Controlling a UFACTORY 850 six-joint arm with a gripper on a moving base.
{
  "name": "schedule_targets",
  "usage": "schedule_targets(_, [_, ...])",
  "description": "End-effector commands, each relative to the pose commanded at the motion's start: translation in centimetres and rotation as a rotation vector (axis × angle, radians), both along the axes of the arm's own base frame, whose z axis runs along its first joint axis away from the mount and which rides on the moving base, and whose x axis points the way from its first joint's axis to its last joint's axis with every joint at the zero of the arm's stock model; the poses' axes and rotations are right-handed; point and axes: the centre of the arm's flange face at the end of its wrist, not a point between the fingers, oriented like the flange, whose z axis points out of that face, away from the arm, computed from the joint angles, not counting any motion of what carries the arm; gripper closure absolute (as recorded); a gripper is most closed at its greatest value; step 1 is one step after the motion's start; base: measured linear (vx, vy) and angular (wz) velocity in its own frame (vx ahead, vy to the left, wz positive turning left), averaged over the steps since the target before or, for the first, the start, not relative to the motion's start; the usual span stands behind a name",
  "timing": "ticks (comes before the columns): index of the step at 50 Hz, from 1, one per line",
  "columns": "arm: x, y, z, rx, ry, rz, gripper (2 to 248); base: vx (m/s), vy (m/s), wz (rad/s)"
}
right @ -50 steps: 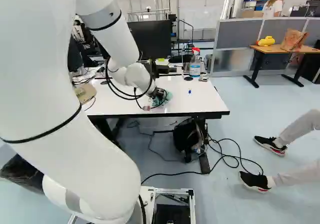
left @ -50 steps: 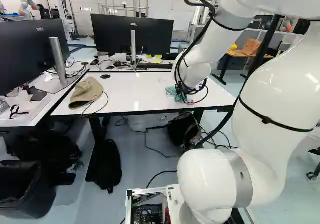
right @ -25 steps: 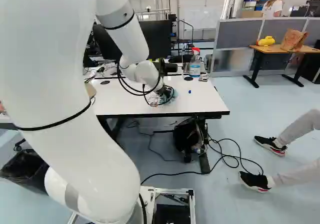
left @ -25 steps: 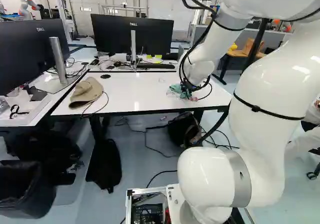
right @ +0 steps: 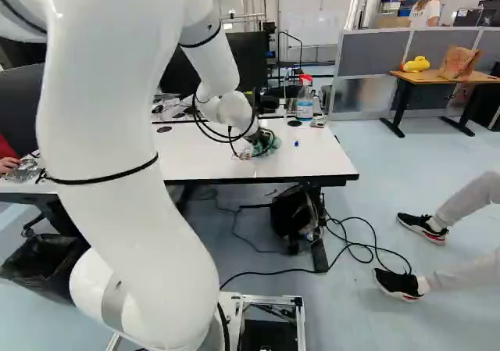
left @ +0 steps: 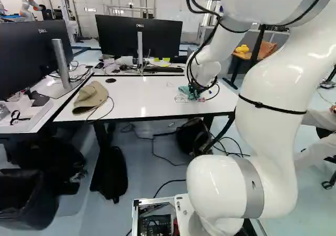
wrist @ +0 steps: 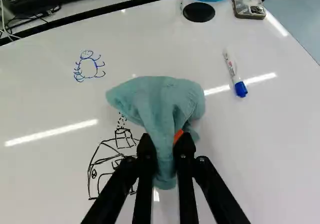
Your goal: Clean the table with the green towel
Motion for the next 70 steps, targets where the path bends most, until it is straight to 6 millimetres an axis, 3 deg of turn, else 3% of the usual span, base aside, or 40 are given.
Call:
schedule_targets(15, [2.5,1.3,-0.1,-0.002,-0.01,0.031,200,0.0,0.0,0.0])
schedule_targets(33, [3.2,4.1,-0.1,-0.002,-0.011,0.086,200,0.0,0.0,0.0])
schedule_targets(46, [2.0,6.1,-0.1,-0.001,-0.005,0.121,200,0.0,0.0,0.0])
schedule_targets(70, [-1.9,8.9,0.1,0.001,0.01,0.174,200,0.0,0.0,0.0])
